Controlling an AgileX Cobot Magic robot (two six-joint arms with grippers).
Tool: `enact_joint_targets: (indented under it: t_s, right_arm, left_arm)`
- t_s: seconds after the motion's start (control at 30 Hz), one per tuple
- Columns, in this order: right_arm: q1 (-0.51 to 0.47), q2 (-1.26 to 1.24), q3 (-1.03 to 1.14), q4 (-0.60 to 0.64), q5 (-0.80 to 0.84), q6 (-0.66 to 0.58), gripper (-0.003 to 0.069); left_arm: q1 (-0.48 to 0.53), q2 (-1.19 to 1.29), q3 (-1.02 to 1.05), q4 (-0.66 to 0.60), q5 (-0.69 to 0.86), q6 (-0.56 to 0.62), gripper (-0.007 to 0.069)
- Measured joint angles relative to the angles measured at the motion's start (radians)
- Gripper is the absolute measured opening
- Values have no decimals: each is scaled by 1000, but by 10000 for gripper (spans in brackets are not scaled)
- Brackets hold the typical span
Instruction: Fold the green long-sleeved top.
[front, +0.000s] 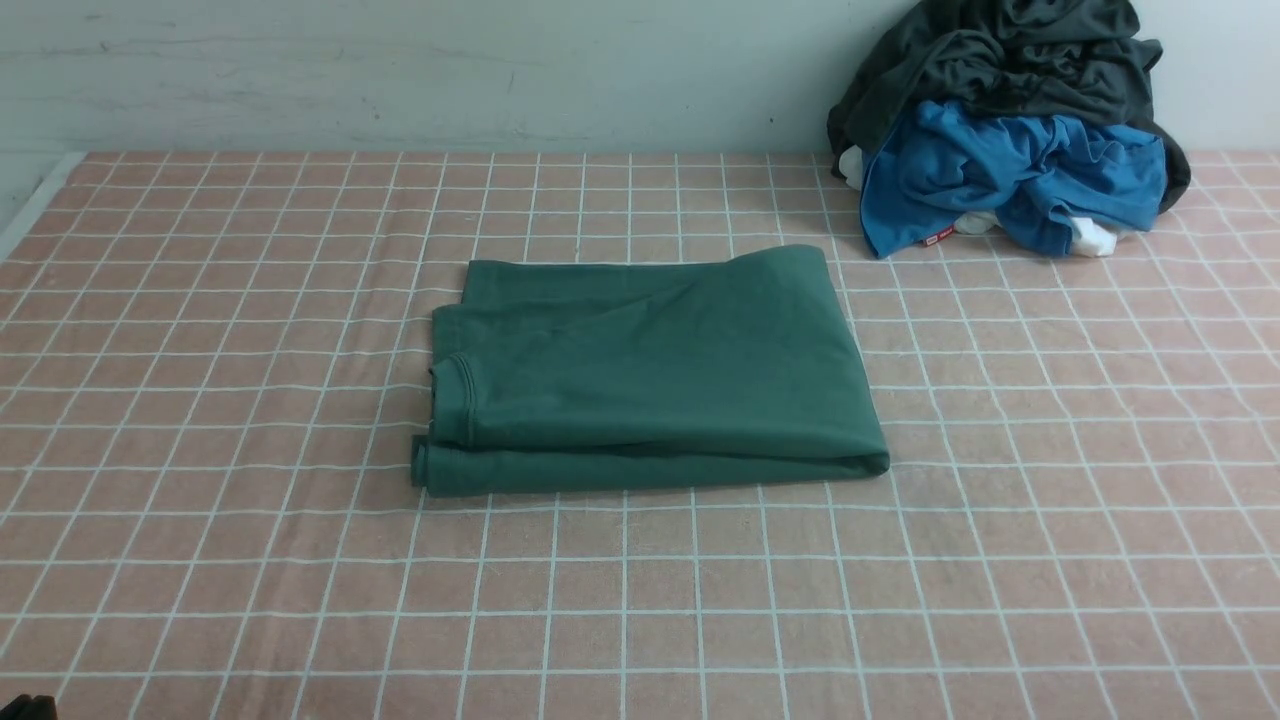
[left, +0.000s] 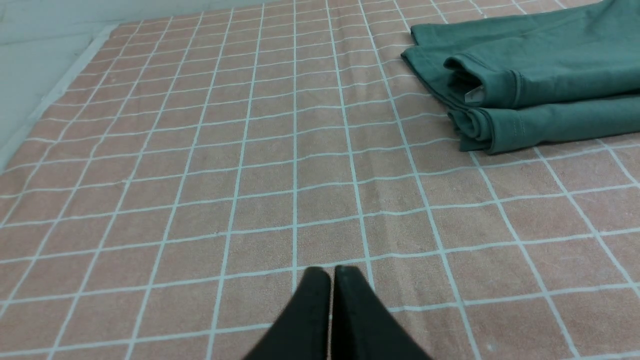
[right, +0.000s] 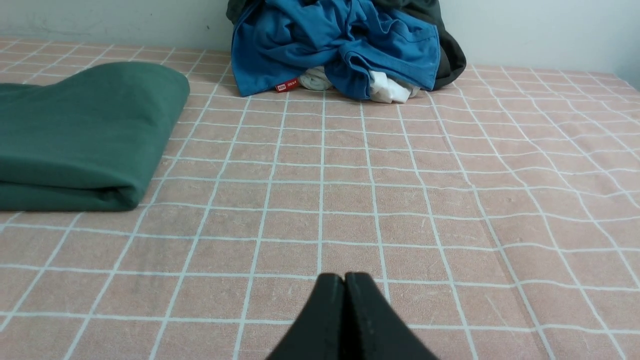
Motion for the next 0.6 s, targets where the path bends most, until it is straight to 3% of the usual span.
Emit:
enact_joint_targets:
  t_s: [0.6]
  right_arm:
    - [0,0,0,0,0,13,-13]
  left_arm:
    - [0,0,0,0,0,0,-7]
